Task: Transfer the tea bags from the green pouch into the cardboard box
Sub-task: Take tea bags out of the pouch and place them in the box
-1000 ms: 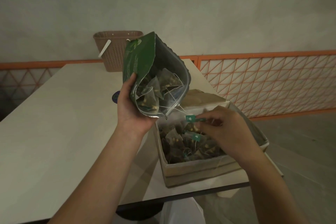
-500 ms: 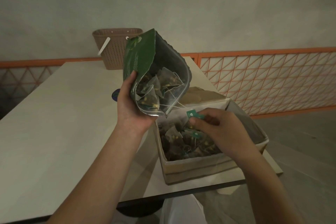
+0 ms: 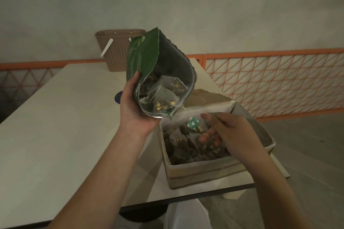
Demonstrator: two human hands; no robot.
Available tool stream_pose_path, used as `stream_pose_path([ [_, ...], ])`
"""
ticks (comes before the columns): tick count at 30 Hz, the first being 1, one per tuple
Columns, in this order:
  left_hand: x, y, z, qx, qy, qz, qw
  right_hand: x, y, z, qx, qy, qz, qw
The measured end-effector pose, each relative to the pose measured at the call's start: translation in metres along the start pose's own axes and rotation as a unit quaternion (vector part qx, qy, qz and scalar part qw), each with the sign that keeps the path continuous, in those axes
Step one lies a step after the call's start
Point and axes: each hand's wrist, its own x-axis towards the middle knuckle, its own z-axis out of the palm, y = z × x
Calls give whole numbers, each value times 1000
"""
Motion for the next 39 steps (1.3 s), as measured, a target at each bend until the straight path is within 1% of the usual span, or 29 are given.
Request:
stream_pose_path([
  [4,1,-1,-1,1,-6,3,1000,-1,-1,-3,-55,15,-11,998],
  [6,2,-1,-1,4,-6,2,1000,1,2,-3,-116,24,-17,993],
  [9,2,-1,-2,7,-5,-3,1000,5,2,0,-178,5,-35,983],
  [14,1,0,-2,4,-4,0,1000,10,0,2,-146,-30,-48,988],
  [18,2,1,-2,10,1,6,1000,10,0,3,-130,-27,-51,990],
  [23,1,2,-2,9,-8,4,1000,9,2,5,-167,-25,-101,980],
  [25,1,2,-2,11,-8,-1,1000,9,0,10,-165,-23,-112,980],
  [27,1,2,-1,8,-5,-7,1000,9,-3,12,-170,-5,-101,980],
  [29,0,1,0,3,-2,-6,1000,9,-6,12,-206,17,-116,971],
  [31,-1,1,2,-1,4,-2,1000,8,-13,12,-230,0,-121,966],
  [34,-2,2,4,-3,8,-4,1000,10,-16,13,-204,-24,-90,975],
  [37,-1,2,2,0,11,2,1000,9,-15,15,-158,27,-84,983],
  [39,-1,3,1,-1,10,3,1000,6,-16,17,-151,53,-97,982],
])
